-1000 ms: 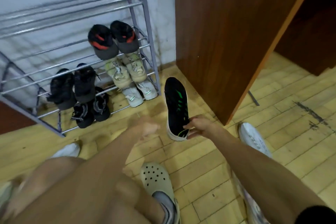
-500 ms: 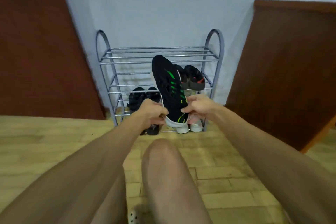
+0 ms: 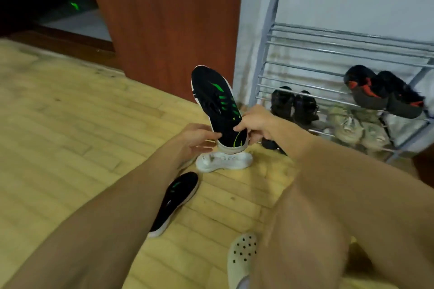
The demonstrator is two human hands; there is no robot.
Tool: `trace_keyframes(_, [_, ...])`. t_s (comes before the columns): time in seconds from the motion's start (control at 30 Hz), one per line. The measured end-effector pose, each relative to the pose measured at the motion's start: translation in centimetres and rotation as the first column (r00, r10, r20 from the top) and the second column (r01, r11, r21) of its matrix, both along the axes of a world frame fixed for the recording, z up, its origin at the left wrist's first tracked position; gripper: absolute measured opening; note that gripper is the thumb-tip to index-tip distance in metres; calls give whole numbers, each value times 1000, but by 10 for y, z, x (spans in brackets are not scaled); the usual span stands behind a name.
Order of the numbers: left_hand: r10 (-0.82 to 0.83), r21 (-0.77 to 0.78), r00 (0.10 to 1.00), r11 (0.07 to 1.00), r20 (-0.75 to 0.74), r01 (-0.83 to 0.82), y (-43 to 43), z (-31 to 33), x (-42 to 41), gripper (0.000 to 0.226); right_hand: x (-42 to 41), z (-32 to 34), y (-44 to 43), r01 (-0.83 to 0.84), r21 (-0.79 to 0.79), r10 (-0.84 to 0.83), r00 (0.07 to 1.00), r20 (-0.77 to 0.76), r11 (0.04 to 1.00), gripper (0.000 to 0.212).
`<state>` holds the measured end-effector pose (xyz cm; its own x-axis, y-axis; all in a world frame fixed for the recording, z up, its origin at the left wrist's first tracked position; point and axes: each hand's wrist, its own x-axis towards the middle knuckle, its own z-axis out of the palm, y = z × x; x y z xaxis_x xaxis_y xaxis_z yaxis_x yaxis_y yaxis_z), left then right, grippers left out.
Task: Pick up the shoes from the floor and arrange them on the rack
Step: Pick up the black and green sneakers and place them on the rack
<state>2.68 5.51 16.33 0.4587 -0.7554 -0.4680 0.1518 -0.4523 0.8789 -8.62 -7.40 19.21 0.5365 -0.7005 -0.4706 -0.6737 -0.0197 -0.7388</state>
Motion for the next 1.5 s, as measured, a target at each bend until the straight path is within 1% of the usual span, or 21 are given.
trace_keyframes(0.07, [1, 29, 1000, 1000, -13, 0, 24, -34, 20, 27, 23, -34, 12, 2, 115, 3, 999, -40, 993, 40])
trace_keyframes(0.13, [29, 106, 999, 994, -28, -26, 48, -72, 34, 33, 39, -70, 19, 6, 132, 5, 996, -88, 991, 42])
trace_keyframes(0.2, [55, 244, 998, 968, 5, -55, 71, -111, 49, 30, 51, -103, 26, -26, 40, 32, 987, -160, 999, 45])
trace_keyframes(0.23, [63, 321, 997, 944, 35, -71, 82, -129, 55, 22, 56, -118, 29, -67, -26, 60, 976, -211, 997, 43])
trace_keyframes(0.27, [69, 391, 995, 916, 67, -89, 92, -147, 62, 13, 59, -131, 32, -109, -86, 83, 962, -258, 990, 41])
trace_keyframes(0.33, [55, 516, 990, 848, 133, -117, 110, -182, 74, 9, 64, -155, 36, -213, -138, 157, 929, -334, 967, 36])
trace_keyframes(0.37, [21, 569, 986, 814, 166, -114, 118, -198, 79, 15, 64, -167, 37, -266, -148, 197, 909, -368, 953, 33])
trace_keyframes(0.43, [-71, 659, 965, 743, 253, -118, 128, -228, 89, 42, 62, -190, 35, -333, -149, 251, 881, -402, 931, 27])
trace_keyframes(0.47, [-94, 674, 949, 725, 300, -141, 131, -239, 91, 50, 61, -201, 33, -352, -137, 271, 872, -407, 926, 26])
trace_keyframes(0.53, [-87, 671, 925, 714, 369, -201, 132, -260, 96, 56, 58, -215, 27, -393, -128, 307, 850, -428, 911, 25])
trace_keyframes(0.57, [-77, 674, 925, 707, 373, -213, 130, -269, 96, 58, 57, -219, 24, -412, -126, 322, 839, -438, 902, 25])
trace_keyframes(0.67, [-61, 709, 941, 674, 334, -208, 124, -290, 95, 57, 56, -230, 14, -436, -104, 348, 822, -451, 894, 28])
trace_keyframes(0.77, [-139, 759, 927, 622, 348, -192, 121, -304, 90, 52, 52, -239, 9, -401, -56, 338, 831, -442, 914, 30])
trace_keyframes(0.83, [-169, 786, 938, 600, 303, -146, 118, -310, 81, 49, 50, -244, 7, -378, -45, 322, 840, -437, 925, 31])
trace_keyframes(0.9, [-136, 797, 955, 589, 262, -135, 118, -316, 70, 48, 48, -245, 7, -368, -38, 316, 843, -435, 929, 31])
trace_keyframes(0.97, [-70, 799, 963, 576, 262, -175, 118, -319, 60, 47, 45, -244, 7, -350, -31, 303, 849, -433, 936, 30])
trace_keyframes(1.03, [-3, 801, 976, 572, 220, -179, 114, -312, 50, 46, 41, -241, 9, -326, -35, 280, 856, -435, 945, 32])
trace_keyframes(1.13, [143, 754, 987, 641, 71, -146, 106, -297, 30, 39, 33, -234, 15, -274, -42, 230, 875, -426, 961, 34])
trace_keyframes(1.27, [278, 662, 955, 735, -97, -147, 105, -277, 5, 39, 24, -212, 29, -200, -41, 168, 902, -398, 979, 33])
trace_keyframes(1.4, [377, 565, 914, 791, -150, -234, 105, -234, -3, 44, 16, -170, 36, -101, -28, 85, 932, -352, 994, 39])
trace_keyframes(1.5, [357, 499, 932, 821, -71, -276, 107, -197, -4, 40, 8, -133, 35, -47, -48, 31, 955, -294, 998, 46])
